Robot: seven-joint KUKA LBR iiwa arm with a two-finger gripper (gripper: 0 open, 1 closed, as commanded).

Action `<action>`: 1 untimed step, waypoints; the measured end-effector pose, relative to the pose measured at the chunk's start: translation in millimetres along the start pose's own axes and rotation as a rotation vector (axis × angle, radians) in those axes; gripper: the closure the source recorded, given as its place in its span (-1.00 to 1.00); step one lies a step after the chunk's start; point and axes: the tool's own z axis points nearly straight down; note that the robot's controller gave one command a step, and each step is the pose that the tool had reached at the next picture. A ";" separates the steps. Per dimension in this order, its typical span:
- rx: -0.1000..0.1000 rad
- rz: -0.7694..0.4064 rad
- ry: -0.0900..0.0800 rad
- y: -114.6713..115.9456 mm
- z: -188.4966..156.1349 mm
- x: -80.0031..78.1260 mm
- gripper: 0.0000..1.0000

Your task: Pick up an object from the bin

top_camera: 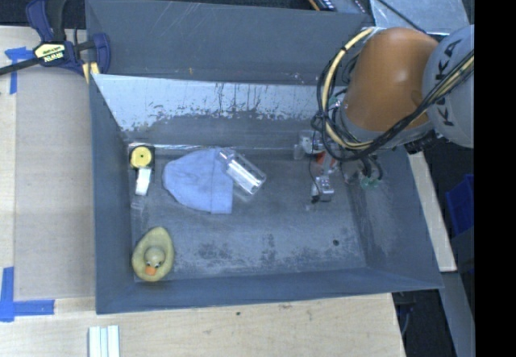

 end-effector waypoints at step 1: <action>0.000 -0.001 -0.009 0.0 -5.0 -1.7 -1.00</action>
Offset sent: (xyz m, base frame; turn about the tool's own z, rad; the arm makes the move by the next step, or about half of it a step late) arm 0.0007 0.1077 -0.0591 0.0118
